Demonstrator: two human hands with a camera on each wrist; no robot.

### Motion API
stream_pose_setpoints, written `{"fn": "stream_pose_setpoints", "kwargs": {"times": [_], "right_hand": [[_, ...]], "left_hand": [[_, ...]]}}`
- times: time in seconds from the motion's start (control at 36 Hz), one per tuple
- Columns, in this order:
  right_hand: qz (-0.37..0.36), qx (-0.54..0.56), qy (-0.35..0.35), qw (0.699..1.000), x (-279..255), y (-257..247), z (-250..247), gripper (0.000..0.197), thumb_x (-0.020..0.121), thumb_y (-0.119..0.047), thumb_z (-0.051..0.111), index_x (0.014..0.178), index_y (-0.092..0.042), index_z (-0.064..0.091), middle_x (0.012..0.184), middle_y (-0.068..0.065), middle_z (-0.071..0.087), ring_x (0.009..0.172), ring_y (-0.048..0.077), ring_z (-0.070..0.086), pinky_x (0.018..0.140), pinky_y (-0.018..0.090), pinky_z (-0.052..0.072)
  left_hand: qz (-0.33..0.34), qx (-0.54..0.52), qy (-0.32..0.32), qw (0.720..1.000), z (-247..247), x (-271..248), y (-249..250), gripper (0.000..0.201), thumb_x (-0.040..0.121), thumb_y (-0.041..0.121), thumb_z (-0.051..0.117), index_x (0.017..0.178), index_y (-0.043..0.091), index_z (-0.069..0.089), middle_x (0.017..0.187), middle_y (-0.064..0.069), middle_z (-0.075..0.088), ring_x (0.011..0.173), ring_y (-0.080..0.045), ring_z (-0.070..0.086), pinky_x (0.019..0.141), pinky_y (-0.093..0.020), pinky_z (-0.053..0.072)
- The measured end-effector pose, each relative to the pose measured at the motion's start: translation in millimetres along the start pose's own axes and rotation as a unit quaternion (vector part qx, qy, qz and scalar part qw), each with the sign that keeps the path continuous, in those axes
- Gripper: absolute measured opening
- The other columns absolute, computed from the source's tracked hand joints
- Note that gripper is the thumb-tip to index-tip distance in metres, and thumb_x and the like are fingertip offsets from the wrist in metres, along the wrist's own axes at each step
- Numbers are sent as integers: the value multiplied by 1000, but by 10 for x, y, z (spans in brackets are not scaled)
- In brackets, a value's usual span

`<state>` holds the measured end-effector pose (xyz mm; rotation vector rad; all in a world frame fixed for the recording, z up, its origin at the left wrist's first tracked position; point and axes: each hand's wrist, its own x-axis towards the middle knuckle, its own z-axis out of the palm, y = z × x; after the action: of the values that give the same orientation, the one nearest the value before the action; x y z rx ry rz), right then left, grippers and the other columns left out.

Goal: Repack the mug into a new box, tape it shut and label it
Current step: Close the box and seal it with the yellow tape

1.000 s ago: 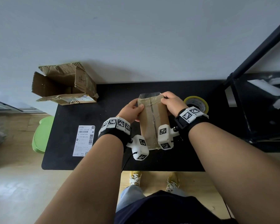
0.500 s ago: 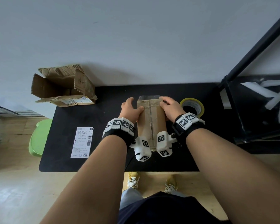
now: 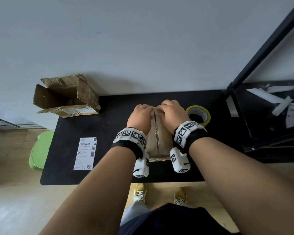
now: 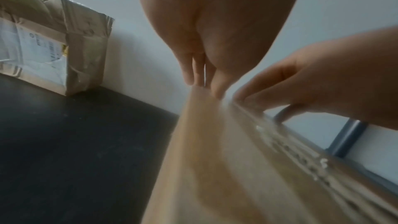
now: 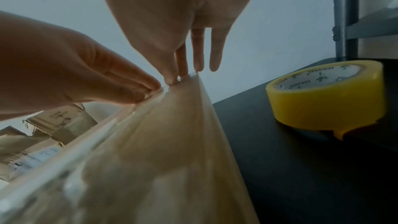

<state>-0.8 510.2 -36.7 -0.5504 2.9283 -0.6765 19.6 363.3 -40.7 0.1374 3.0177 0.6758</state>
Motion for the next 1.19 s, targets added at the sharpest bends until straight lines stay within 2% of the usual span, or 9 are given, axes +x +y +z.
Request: {"fn": "stream_pose_setpoints", "kwargs": {"times": [0.33, 0.47, 0.67, 0.78, 0.86, 0.94, 1.0, 1.14, 1.19], "right_hand": [[79, 42, -92, 992, 93, 104, 8, 33, 98, -29, 43, 130, -24, 53, 131, 1, 49, 119, 26, 47, 96, 44, 44], [134, 138, -124, 973, 168, 136, -33, 36, 96, -28, 52, 132, -23, 53, 134, 2, 50, 120, 21, 51, 96, 30, 39], [144, 240, -120, 953, 133, 192, -10, 32, 97, -28, 53, 128, -20, 56, 125, -1, 59, 113, 15, 55, 96, 31, 43], [147, 270, -100, 946, 119, 212, 15, 30, 100, -29, 49, 125, -17, 59, 117, -4, 58, 104, 9, 53, 84, 22, 38], [152, 288, -76, 943, 127, 220, 47, 25, 98, -27, 53, 117, -15, 63, 108, -5, 61, 97, 8, 54, 76, 21, 38], [161, 302, -55, 938, 145, 226, 89, 20, 96, -24, 57, 110, -13, 67, 101, -3, 63, 92, 9, 55, 70, 15, 41], [163, 303, -49, 938, 155, 221, 96, 18, 95, -22, 59, 107, -12, 68, 98, -2, 64, 90, 10, 56, 70, 17, 41], [160, 305, -51, 938, 142, 212, 79, 20, 95, -23, 59, 108, -11, 68, 102, 3, 67, 91, 11, 57, 77, 23, 43], [156, 298, -55, 940, 130, 210, 69, 21, 96, -24, 58, 110, -12, 67, 103, 1, 66, 94, 11, 58, 79, 25, 43]], "left_hand": [[-83, -82, -80, 990, 37, 80, -56, 42, 99, 15, 38, 141, 14, 43, 142, -7, 42, 131, -23, 37, 108, -29, 27], [-103, -132, -101, 981, -17, 129, -120, 39, 96, 14, 45, 136, 15, 49, 137, -6, 46, 128, -20, 42, 106, -27, 30], [-150, -231, -137, 951, -38, 204, -150, 32, 97, 24, 48, 128, 19, 53, 124, -3, 58, 110, -16, 55, 91, -26, 43], [-148, -280, -110, 942, 21, 184, -180, 26, 97, 29, 51, 122, 26, 59, 115, 5, 62, 107, -11, 57, 93, -25, 43], [-149, -302, -97, 937, 37, 174, -198, 19, 96, 28, 53, 111, 32, 63, 101, 11, 65, 96, -5, 59, 80, -18, 44], [-150, -312, -80, 935, 65, 161, -181, 15, 96, 25, 53, 105, 29, 65, 90, 14, 64, 82, 2, 57, 66, -9, 42], [-156, -318, -64, 933, 92, 154, -169, 15, 95, 23, 54, 104, 26, 65, 87, 14, 63, 77, 5, 56, 60, -3, 39], [-150, -307, -97, 935, 58, 188, -217, 15, 95, 27, 54, 106, 31, 63, 93, 16, 63, 85, 1, 57, 67, -11, 40], [-133, -307, -130, 933, 23, 219, -223, 25, 97, 24, 52, 118, 32, 62, 107, 16, 62, 97, 0, 56, 78, -10, 40]]}}
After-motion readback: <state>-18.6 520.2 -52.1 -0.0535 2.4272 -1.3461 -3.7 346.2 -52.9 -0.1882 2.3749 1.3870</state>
